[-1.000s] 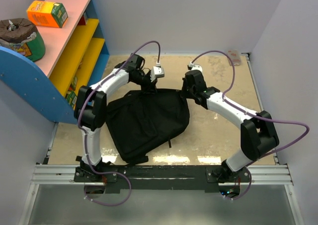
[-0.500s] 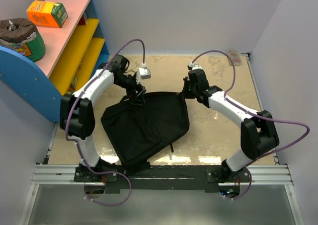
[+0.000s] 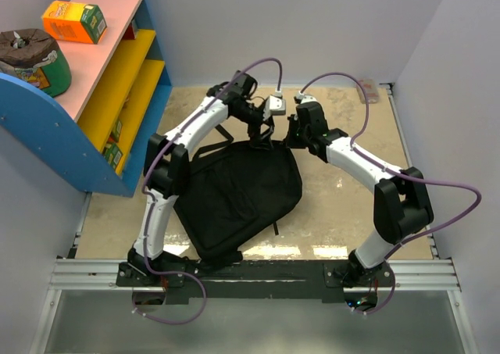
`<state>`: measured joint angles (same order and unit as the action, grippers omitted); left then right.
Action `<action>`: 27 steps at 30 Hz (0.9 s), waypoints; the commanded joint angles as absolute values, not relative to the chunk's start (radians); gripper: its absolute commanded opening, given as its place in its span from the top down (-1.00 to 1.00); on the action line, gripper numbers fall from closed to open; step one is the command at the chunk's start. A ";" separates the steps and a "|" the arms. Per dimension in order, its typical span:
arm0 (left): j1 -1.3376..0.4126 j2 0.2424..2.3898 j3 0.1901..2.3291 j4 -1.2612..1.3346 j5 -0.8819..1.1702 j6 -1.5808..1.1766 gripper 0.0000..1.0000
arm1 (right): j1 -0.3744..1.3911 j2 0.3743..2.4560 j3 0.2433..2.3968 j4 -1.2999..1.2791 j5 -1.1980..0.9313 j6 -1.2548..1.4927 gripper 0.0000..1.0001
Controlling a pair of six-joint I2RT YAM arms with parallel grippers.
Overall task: Pack the student bag
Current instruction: Zip the student bag at the center of the board.
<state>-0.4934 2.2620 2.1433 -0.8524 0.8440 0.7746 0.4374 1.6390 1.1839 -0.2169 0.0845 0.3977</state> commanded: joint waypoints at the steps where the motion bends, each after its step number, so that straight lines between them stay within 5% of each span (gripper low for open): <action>1: -0.506 2.309 2.197 -0.858 0.827 0.834 -1.00 | 0.433 1.605 1.232 -0.170 0.097 0.370 1.00; 4: -0.506 2.318 2.183 -0.803 0.789 0.801 -0.96 | 0.431 1.605 1.229 -0.158 0.074 0.373 1.00; 7: -0.506 2.319 2.164 -0.758 0.769 0.775 -0.54 | 0.434 1.608 1.226 -0.149 0.064 0.377 1.00; 8: -0.508 2.318 2.155 -0.750 0.765 0.769 -0.24 | 0.434 1.609 1.226 -0.147 0.063 0.376 1.00; 19: -0.514 2.333 2.125 -0.773 0.765 0.798 0.51 | 0.434 1.620 1.209 -0.137 0.058 0.365 1.00; 23: -0.506 2.329 2.103 -0.756 0.704 0.769 0.99 | 0.433 1.615 1.221 -0.161 0.113 0.345 1.00; 27: -0.485 2.301 2.065 -0.692 0.614 0.698 1.00 | 0.431 1.595 1.209 -0.176 0.164 0.330 1.00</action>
<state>-0.5110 2.3325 2.1094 -0.7696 0.7624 0.7513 0.4377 1.6386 1.1835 -0.2268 0.0872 0.3656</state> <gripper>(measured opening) 0.025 0.010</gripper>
